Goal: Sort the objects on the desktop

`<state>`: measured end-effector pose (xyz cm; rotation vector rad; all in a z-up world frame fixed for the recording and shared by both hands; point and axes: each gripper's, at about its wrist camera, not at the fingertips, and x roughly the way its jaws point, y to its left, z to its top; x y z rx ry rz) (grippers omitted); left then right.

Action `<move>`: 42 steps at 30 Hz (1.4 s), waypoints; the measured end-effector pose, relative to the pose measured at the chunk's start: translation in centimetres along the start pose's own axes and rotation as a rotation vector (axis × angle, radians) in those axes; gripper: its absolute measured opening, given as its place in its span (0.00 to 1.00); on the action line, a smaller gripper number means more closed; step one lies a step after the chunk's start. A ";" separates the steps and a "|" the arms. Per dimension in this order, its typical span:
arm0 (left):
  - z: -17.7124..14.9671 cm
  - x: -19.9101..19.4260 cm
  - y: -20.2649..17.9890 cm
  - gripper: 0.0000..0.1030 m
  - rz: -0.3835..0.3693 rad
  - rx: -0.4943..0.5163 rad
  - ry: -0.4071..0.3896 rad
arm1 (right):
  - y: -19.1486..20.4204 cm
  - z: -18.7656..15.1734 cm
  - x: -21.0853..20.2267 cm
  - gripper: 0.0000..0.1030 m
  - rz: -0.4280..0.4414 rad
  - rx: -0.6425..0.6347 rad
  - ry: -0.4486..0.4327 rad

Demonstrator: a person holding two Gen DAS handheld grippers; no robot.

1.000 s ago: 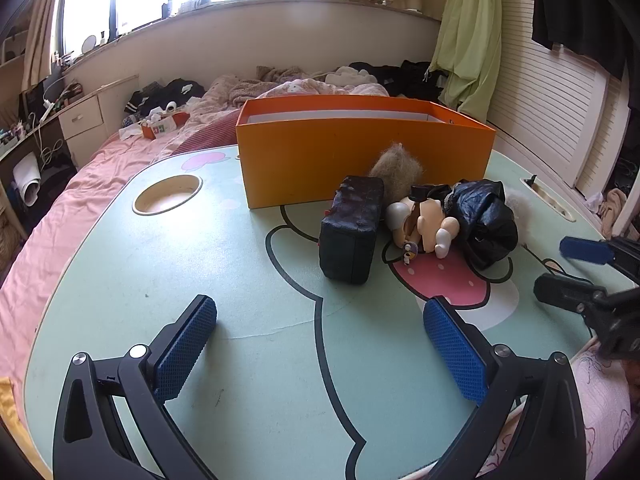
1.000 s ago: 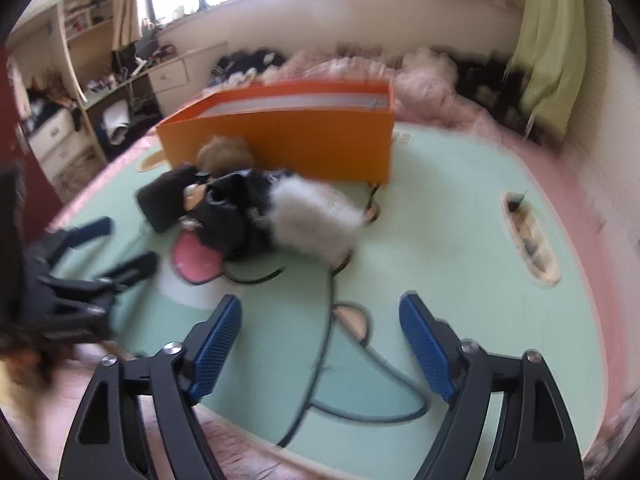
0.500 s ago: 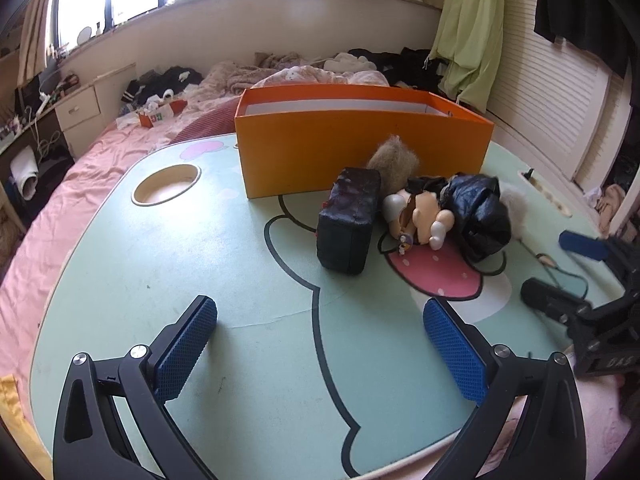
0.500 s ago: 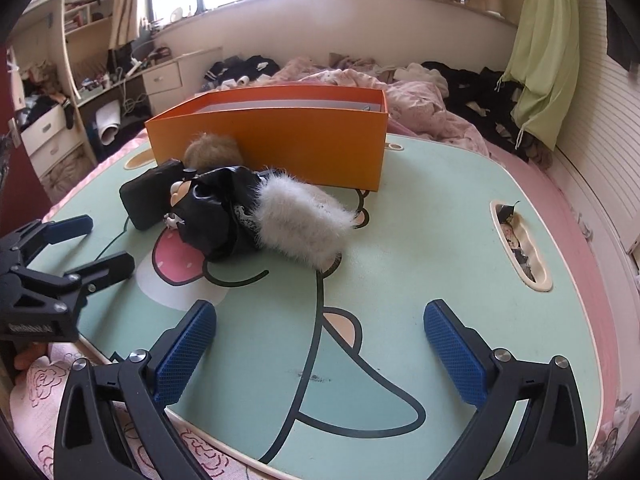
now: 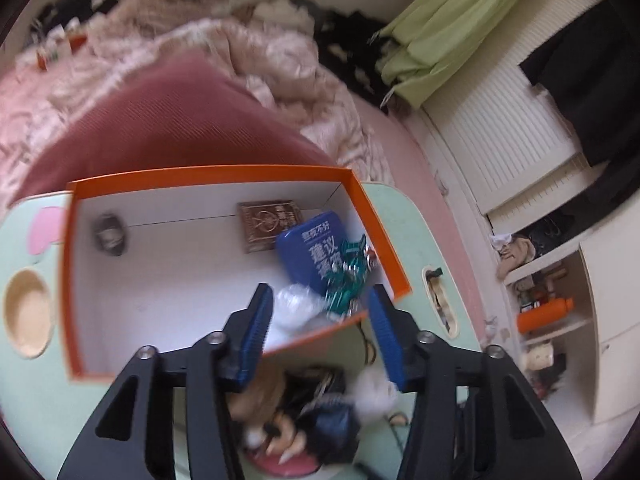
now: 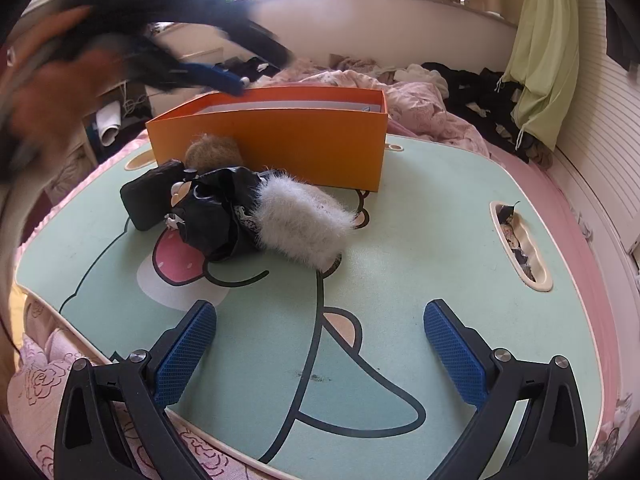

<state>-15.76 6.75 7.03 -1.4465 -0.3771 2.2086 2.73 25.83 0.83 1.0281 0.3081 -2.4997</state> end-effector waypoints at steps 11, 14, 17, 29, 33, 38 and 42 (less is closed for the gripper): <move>3.5 6.9 1.3 0.47 0.046 -0.064 0.113 | -0.1 0.1 -0.2 1.00 -0.002 0.002 -0.003; 2.9 8.1 0.8 0.44 0.009 -0.025 0.190 | 0.2 1.2 0.0 1.00 -0.004 0.002 -0.003; 2.3 7.5 0.5 0.39 -0.033 -0.022 0.131 | 0.3 1.3 -0.1 1.00 -0.004 0.003 -0.003; 2.8 7.2 -2.5 0.29 -0.063 0.027 0.069 | 0.1 1.2 -0.2 1.00 -0.003 0.005 -0.004; 1.6 4.8 -2.0 0.29 -0.099 0.021 0.032 | 0.1 1.2 -0.2 1.00 -0.004 0.005 -0.004; -2.6 -1.5 -1.9 0.44 -0.168 0.083 -0.111 | -0.4 1.5 -0.4 0.99 0.021 0.023 -0.001; -9.0 -6.1 -0.6 0.70 -0.031 0.136 -0.241 | -2.3 2.9 -1.5 0.87 -0.008 0.049 -0.033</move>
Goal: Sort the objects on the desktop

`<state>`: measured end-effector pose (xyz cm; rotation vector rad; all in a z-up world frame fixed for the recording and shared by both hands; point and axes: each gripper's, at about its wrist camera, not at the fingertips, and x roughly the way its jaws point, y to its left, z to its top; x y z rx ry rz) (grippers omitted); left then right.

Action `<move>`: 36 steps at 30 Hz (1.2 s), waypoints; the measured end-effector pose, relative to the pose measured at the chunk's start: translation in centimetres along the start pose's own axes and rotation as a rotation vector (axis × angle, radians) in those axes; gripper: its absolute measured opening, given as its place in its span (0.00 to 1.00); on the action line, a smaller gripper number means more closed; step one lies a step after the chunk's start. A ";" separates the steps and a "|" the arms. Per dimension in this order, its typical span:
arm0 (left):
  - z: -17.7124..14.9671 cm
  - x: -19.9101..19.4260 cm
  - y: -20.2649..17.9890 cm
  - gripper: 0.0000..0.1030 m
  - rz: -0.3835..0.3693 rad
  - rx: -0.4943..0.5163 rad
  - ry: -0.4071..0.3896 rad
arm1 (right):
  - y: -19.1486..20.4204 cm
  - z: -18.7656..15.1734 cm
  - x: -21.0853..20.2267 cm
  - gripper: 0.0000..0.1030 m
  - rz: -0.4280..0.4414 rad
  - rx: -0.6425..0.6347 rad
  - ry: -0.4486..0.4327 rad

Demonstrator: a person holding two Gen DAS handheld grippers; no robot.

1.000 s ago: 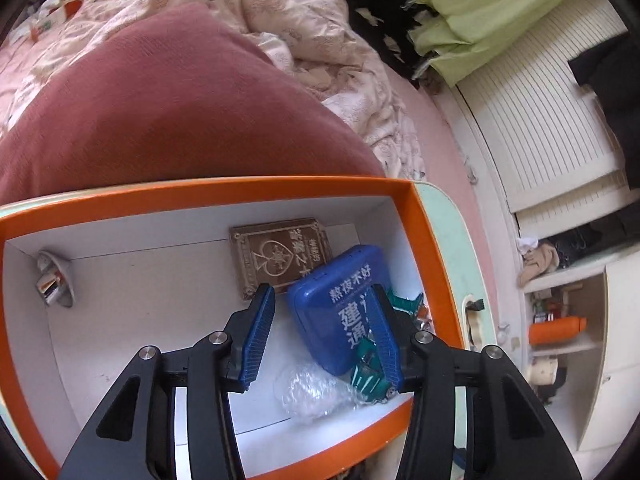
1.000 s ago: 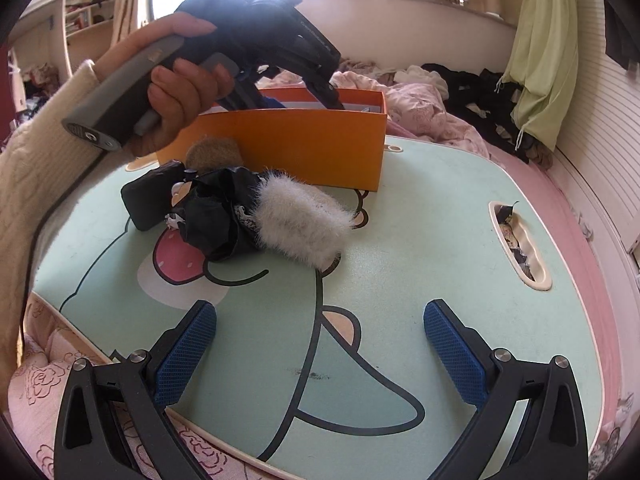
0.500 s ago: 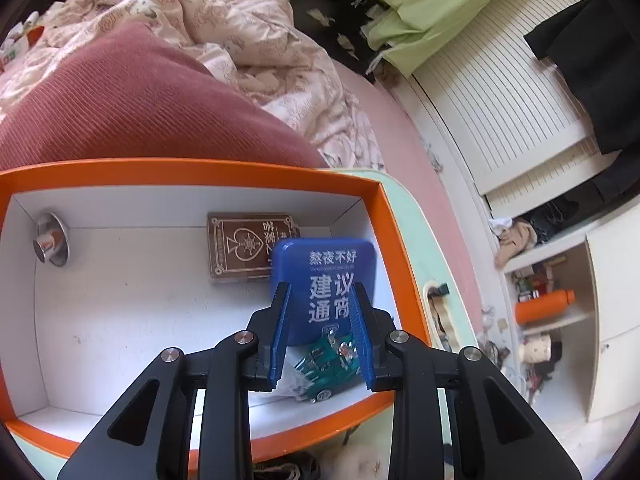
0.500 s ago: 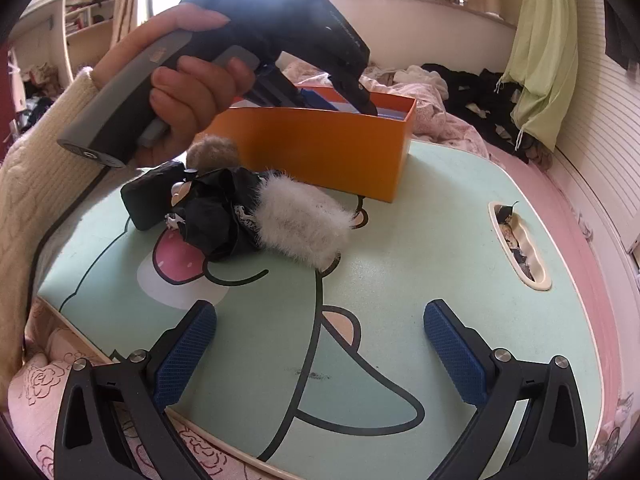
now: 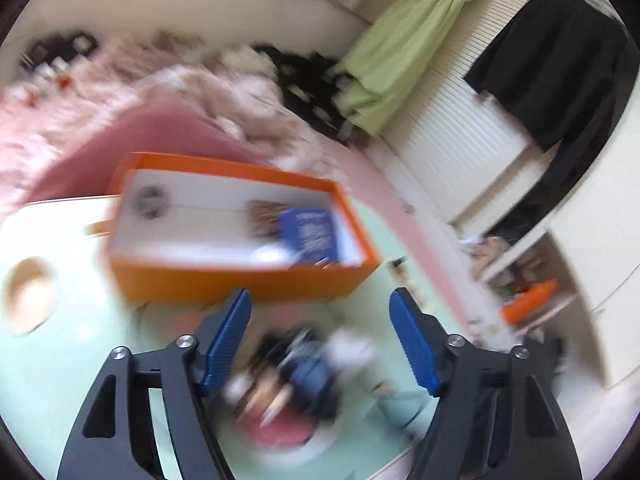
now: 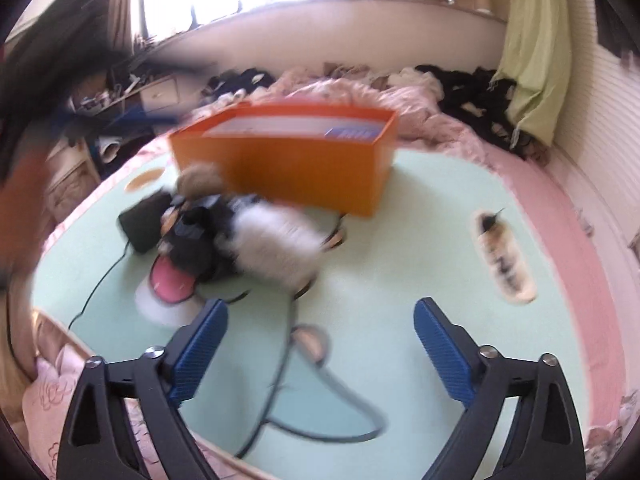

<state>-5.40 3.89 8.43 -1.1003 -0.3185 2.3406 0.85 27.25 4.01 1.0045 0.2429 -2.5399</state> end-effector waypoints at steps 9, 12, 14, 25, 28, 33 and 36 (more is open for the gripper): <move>-9.2 -1.7 0.6 0.70 0.321 0.057 0.006 | -2.6 11.0 -0.3 0.73 0.038 0.064 0.041; -10.7 -1.3 0.4 0.70 0.353 0.077 -0.002 | -1.7 14.8 1.4 0.73 0.087 0.070 0.119; -11.5 -0.7 0.7 0.70 0.399 0.087 0.001 | -0.8 15.8 2.6 0.73 0.137 0.074 0.173; -12.5 0.6 0.5 1.00 0.452 0.108 -0.049 | -1.0 18.9 13.8 0.73 -0.001 0.099 0.436; -12.4 0.7 0.3 1.00 0.453 0.109 -0.051 | -1.0 19.5 15.5 0.73 -0.057 0.077 0.454; -12.5 0.6 0.2 1.00 0.452 0.110 -0.056 | 0.0 20.4 19.3 0.73 -0.146 -0.026 0.539; -12.5 0.6 0.1 1.00 0.451 0.111 -0.058 | -0.4 19.5 22.2 0.74 -0.141 0.022 0.665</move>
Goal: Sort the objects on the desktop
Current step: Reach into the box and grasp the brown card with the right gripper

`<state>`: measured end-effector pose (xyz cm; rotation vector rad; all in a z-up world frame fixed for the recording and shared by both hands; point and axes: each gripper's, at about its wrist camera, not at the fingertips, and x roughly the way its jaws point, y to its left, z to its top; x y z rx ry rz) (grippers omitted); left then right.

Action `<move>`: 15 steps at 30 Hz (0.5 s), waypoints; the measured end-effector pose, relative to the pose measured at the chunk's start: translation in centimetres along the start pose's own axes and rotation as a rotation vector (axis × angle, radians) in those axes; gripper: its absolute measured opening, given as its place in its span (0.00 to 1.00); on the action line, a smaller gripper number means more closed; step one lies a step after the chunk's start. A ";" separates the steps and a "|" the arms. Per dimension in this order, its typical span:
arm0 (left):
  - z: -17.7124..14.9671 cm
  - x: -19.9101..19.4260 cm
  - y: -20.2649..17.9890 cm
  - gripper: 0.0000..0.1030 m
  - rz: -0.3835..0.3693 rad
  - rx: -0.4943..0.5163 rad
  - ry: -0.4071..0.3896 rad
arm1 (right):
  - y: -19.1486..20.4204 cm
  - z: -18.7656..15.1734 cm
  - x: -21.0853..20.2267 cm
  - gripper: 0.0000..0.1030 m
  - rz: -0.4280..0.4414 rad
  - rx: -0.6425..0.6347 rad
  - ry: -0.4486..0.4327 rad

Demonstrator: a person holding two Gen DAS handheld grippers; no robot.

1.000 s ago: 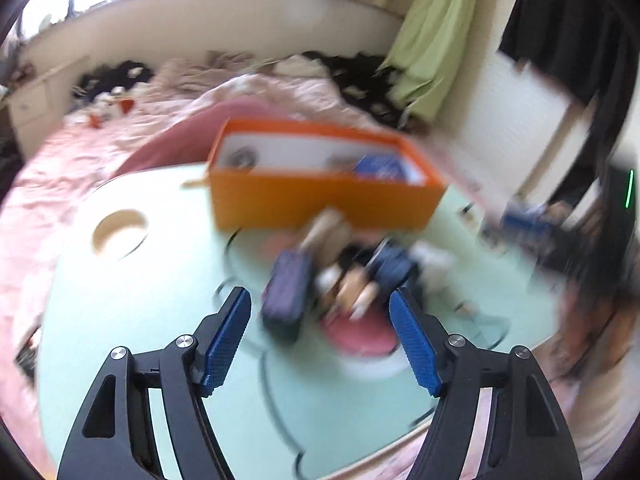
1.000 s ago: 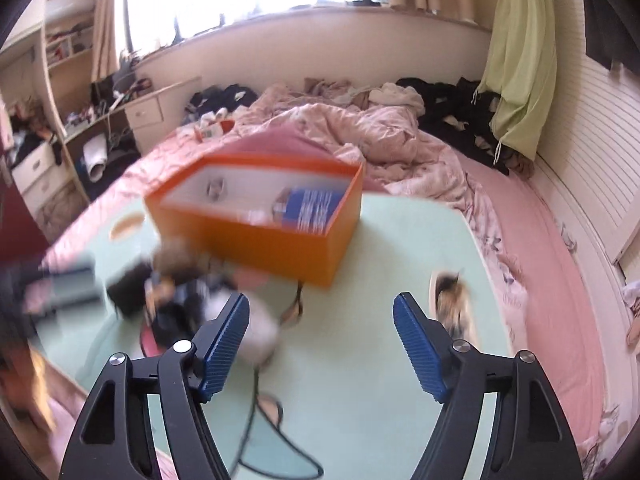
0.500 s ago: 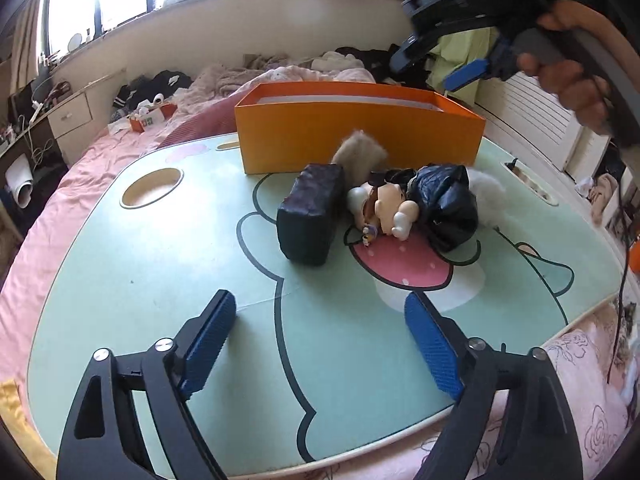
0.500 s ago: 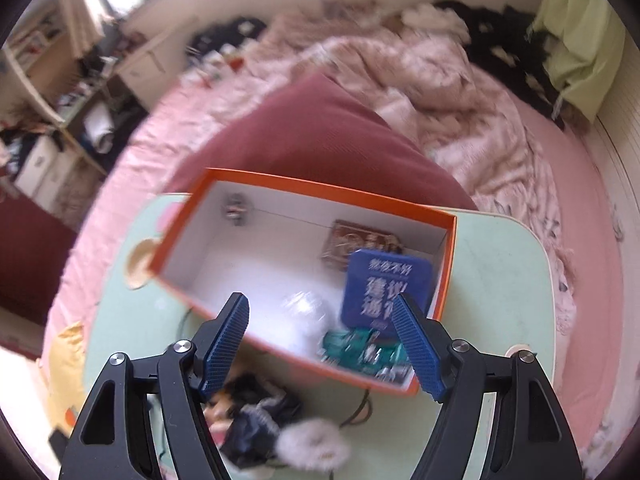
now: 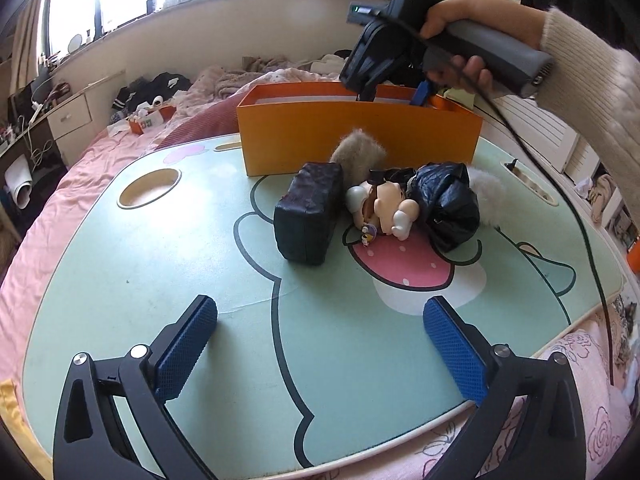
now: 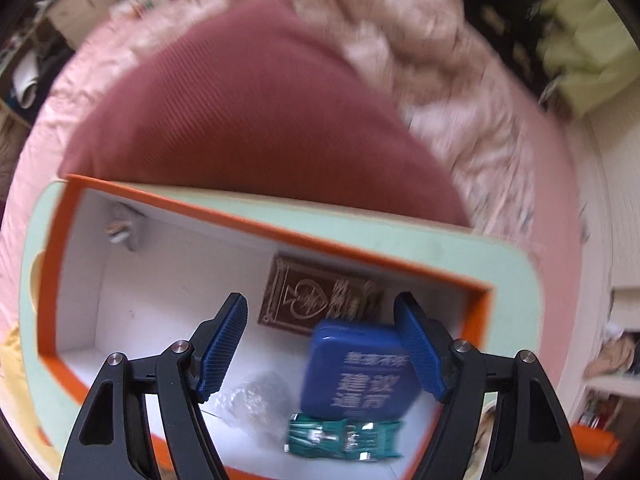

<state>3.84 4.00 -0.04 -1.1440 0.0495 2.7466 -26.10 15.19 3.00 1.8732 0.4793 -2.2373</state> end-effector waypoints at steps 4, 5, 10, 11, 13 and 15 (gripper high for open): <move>0.0 -0.1 0.0 1.00 -0.001 0.002 -0.005 | 0.8 0.3 1.6 0.73 -0.051 -0.046 0.019; 0.0 -0.1 0.0 1.00 -0.002 0.002 -0.006 | 1.1 0.2 1.5 0.68 -0.051 -0.070 0.005; -0.1 -0.1 -0.1 1.00 -0.004 0.003 -0.008 | 2.0 -0.7 0.9 0.58 -0.026 -0.119 -0.044; -0.1 -0.1 0.0 1.00 -0.004 0.003 -0.008 | 2.0 -0.9 0.8 0.58 -0.026 -0.116 -0.059; -0.1 -0.1 0.0 1.00 -0.006 0.003 -0.009 | 1.6 -1.3 -0.1 0.57 0.011 -0.096 -0.108; -0.1 -0.1 0.0 1.00 -0.006 0.004 -0.009 | 1.0 -2.0 -2.1 0.54 0.089 -0.068 -0.201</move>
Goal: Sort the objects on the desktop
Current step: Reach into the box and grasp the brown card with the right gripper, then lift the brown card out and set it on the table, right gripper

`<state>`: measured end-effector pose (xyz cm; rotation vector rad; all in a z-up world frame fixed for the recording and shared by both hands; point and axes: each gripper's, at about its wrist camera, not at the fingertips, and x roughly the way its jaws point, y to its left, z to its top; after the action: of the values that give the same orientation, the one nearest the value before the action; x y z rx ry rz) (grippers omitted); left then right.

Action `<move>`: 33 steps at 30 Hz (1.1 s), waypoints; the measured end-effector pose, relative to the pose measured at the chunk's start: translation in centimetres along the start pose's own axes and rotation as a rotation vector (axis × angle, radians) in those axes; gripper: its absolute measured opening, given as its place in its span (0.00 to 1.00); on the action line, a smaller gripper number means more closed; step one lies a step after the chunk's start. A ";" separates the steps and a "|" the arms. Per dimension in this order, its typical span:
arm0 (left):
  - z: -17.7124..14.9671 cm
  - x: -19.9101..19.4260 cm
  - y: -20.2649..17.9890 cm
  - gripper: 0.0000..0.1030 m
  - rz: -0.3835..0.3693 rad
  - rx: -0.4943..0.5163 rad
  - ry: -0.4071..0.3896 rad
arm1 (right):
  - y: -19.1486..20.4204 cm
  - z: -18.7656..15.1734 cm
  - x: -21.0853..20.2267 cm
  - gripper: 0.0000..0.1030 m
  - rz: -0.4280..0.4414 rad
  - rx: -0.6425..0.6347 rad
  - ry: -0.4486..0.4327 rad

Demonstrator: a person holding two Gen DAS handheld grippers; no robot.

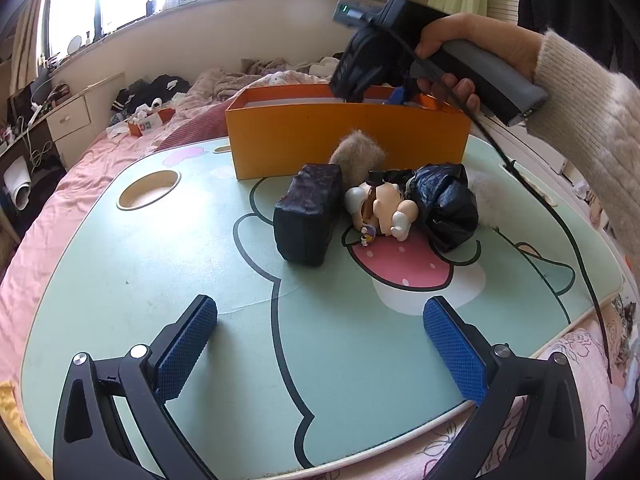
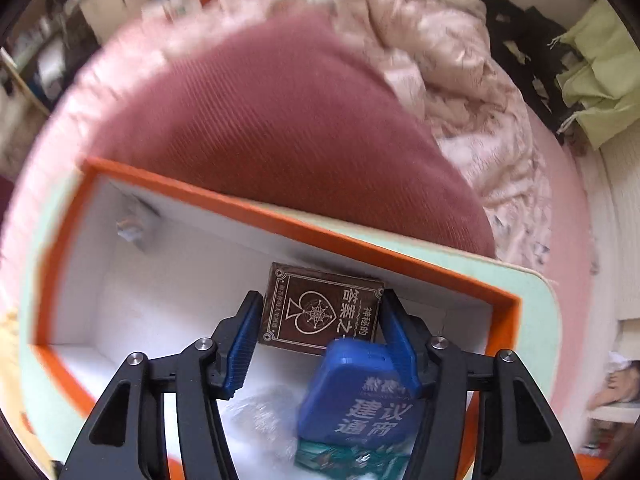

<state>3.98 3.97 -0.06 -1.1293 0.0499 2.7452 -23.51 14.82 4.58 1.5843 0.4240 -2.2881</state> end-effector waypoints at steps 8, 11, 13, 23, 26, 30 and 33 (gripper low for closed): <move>0.0 0.1 -0.1 1.00 0.000 0.000 -0.001 | 2.1 -4.2 -11.6 0.54 0.165 -0.046 -0.337; 0.0 0.1 -0.1 1.00 -0.001 0.000 -0.001 | 2.4 -8.0 -15.0 0.54 0.215 -0.083 -0.388; 0.0 0.1 -0.1 1.00 -0.001 0.001 -0.001 | 2.3 -10.8 -16.4 0.54 0.233 -0.107 -0.405; 0.0 0.1 0.0 1.00 -0.005 0.004 -0.001 | -1.0 -22.3 -11.5 0.55 0.150 -0.050 -0.314; 0.0 0.1 0.0 1.00 -0.006 0.004 -0.001 | -2.1 -23.2 -9.2 0.55 0.148 0.001 -0.286; 0.0 0.1 -0.1 1.00 -0.007 0.005 -0.001 | -1.8 -23.4 -7.4 0.55 0.213 0.015 -0.245; 0.0 0.1 0.0 1.00 -0.007 0.004 -0.001 | 0.0 -23.6 -7.5 0.55 0.219 -0.037 -0.254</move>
<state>3.89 3.98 -0.12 -1.1242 0.0512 2.7385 -1.11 25.46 3.64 1.2330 0.2151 -2.2572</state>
